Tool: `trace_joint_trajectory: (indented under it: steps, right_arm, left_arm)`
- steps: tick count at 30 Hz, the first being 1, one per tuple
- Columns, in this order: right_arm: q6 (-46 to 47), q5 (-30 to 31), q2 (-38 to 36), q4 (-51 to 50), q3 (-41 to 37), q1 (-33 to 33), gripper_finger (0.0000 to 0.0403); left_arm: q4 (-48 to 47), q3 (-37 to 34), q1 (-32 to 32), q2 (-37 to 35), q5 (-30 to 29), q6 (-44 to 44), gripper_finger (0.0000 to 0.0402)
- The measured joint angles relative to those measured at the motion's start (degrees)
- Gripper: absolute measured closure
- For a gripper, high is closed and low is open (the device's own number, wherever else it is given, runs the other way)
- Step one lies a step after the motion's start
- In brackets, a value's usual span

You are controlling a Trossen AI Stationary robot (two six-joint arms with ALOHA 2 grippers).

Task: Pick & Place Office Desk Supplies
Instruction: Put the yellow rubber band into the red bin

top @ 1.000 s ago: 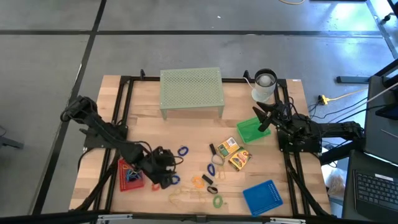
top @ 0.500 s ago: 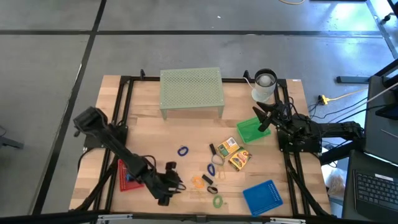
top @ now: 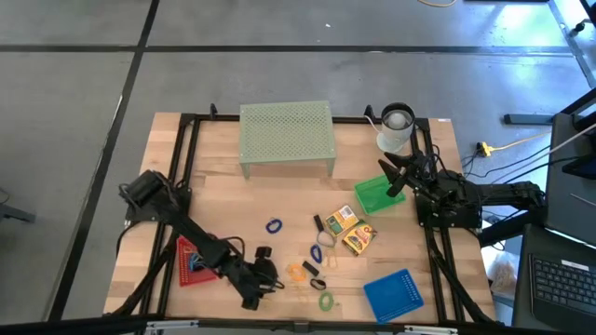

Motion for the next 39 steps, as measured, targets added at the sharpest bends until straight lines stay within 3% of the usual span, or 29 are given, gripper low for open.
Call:
trace_joint_trajectory:
  steps: [5,10,15,19,28,39]
  right_arm:
    - [0.0,0.0,0.0,0.0,0.0,0.0,0.0209]
    - [0.0,0.0,0.0,0.0,0.0,0.0,0.0209]
    - [0.0,0.0,0.0,0.0,0.0,0.0,0.0209]
    - [0.0,0.0,0.0,0.0,0.0,0.0,0.0209]
    - [0.0,0.0,0.0,0.0,0.0,0.0,0.0209]
    - [0.0,0.0,0.0,0.0,0.0,0.0,0.0209]
  left_arm:
    - [-0.2,0.0,0.2,0.8,-3.6,3.3,0.0197]
    - [-0.1,0.1,0.2,2.3,-0.6,2.9,0.0197]
    - [-1.3,0.3,0.1,2.9,-2.9,3.1,0.0200]
    - [-2.0,0.2,0.7,3.0,-2.5,3.5,0.0235]
    - [-5.0,0.3,1.7,3.0,0.2,4.5,0.0389]
    - [-3.0,-0.4,2.1,0.4,-8.3,9.5,0.0400]
